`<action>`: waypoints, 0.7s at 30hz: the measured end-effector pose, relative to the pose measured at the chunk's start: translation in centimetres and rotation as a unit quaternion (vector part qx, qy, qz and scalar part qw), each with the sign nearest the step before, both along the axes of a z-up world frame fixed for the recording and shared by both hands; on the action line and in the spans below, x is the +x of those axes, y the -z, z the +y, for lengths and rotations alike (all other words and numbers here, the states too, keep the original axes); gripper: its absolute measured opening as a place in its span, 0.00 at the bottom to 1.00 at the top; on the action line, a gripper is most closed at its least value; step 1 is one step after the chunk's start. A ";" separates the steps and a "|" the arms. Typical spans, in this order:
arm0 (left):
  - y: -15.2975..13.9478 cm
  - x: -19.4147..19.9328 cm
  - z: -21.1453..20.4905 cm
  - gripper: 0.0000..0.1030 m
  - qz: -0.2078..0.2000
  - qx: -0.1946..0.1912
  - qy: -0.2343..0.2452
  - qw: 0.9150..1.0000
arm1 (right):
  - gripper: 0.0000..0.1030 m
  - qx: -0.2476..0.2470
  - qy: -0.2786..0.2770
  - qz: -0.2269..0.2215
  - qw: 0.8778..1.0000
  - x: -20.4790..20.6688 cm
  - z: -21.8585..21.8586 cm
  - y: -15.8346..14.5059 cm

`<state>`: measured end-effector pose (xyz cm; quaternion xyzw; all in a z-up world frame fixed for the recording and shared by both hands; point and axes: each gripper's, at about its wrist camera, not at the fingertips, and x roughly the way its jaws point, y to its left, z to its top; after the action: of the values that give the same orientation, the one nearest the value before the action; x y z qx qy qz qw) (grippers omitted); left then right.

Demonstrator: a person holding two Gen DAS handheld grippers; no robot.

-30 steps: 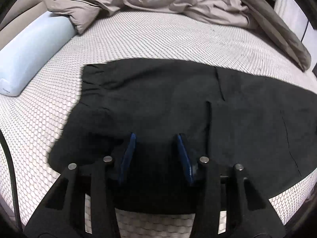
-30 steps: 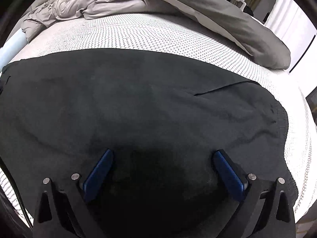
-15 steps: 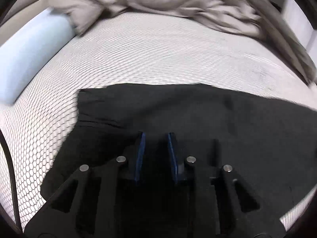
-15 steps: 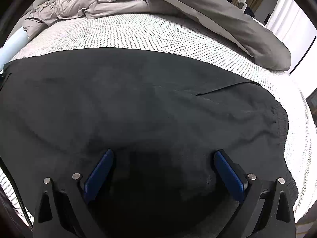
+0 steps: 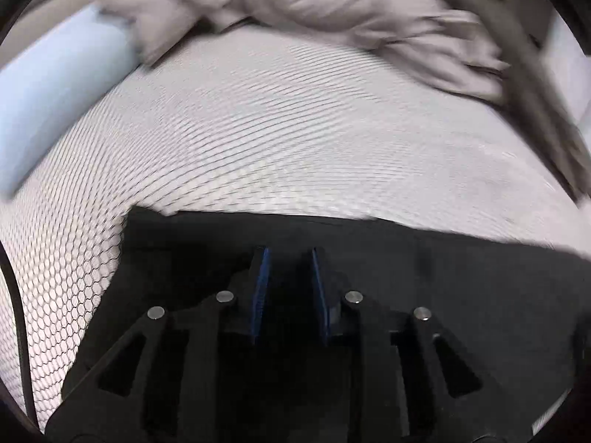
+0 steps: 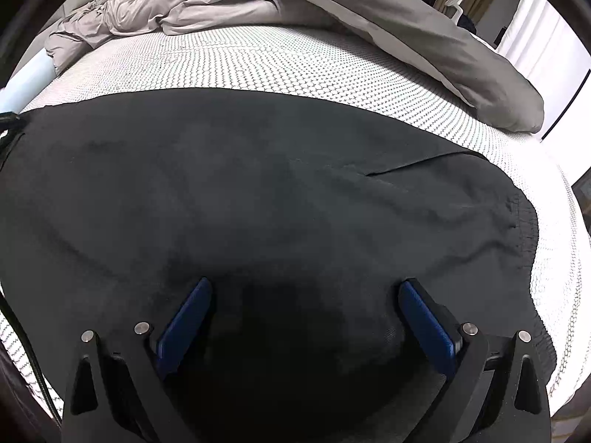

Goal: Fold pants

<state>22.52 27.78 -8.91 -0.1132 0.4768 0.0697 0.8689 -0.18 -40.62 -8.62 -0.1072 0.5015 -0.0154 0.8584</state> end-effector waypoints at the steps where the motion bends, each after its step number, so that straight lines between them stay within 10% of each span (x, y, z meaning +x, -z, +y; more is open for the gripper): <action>1: 0.6 0.5 0.8 0.19 0.001 -0.014 -0.017 1.000 | 0.99 0.002 -0.001 0.000 1.000 -0.1 0.0 0.0; 11: -4.1 -4.5 -0.3 0.20 -0.062 -0.017 -0.039 0.997 | 0.99 0.004 -0.011 -0.005 1.000 -0.4 0.4 -0.5; 14: -5.2 -7.7 -5.8 0.29 -0.088 -0.023 0.002 0.996 | 0.99 0.021 -0.033 -0.010 0.999 -0.9 1.3 -1.1; 16: -4.8 -8.7 -9.6 0.52 -0.092 -0.041 0.032 0.994 | 0.99 0.029 -0.054 -0.015 0.998 -1.3 2.4 -1.5; 21: -2.6 -11.0 -22.0 0.61 -0.073 -0.078 0.177 0.978 | 0.99 -0.006 -0.097 -0.015 0.995 -2.6 4.8 -0.8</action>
<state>11.54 5.76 -6.35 -0.0994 0.4281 -0.1313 0.8886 -2.75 -35.77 -7.80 -0.1600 0.4760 0.0632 0.8624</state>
